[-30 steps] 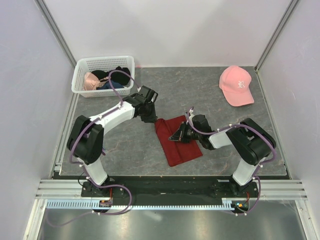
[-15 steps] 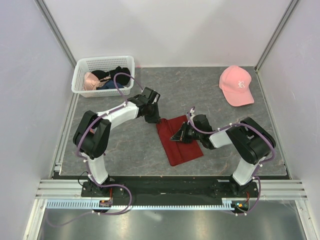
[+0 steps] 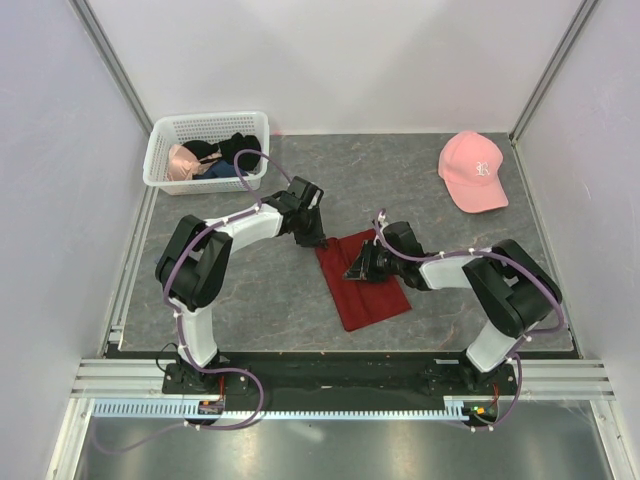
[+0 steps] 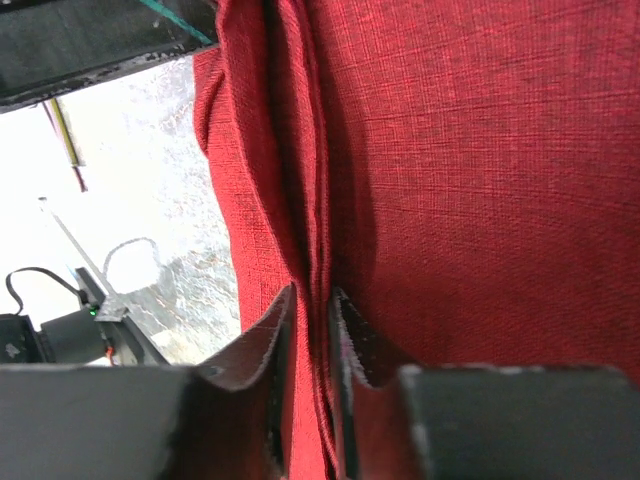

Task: Fold the napkin into a case and place the utensils inside
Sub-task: Fold the lower triangle-folded napkin at the center of the board.

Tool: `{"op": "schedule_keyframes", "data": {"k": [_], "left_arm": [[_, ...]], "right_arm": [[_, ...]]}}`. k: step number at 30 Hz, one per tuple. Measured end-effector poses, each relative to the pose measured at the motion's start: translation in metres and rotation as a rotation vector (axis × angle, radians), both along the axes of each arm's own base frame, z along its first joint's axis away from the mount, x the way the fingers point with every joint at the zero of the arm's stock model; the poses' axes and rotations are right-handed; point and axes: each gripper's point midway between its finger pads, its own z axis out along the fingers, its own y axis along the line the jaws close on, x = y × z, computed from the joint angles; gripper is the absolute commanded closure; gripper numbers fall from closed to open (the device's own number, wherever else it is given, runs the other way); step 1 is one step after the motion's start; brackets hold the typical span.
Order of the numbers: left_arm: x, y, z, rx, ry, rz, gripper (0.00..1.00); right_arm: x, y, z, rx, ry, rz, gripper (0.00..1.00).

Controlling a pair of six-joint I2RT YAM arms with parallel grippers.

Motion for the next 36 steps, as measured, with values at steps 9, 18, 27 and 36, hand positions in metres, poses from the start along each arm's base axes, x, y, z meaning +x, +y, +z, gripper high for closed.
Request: {"op": "schedule_keyframes", "data": {"k": [9,18,27,36], "left_arm": [[0.001,-0.007,0.003,-0.038,-0.004,-0.019,0.85],[-0.004,-0.008,-0.003,-0.058,0.005,-0.031,0.85],[-0.003,-0.01,-0.003,-0.068,0.002,-0.034,0.85],[-0.003,-0.012,-0.002,-0.078,0.001,-0.039,0.85]], "right_arm": [[-0.002,-0.014,0.009,-0.098,-0.032,0.021,0.45],[0.008,-0.019,0.042,-0.234,-0.145,0.062,0.44],[-0.028,0.007,0.041,-0.167,-0.102,0.184,0.55],[-0.053,-0.021,0.032,-0.236,-0.064,0.173,0.42]]}}
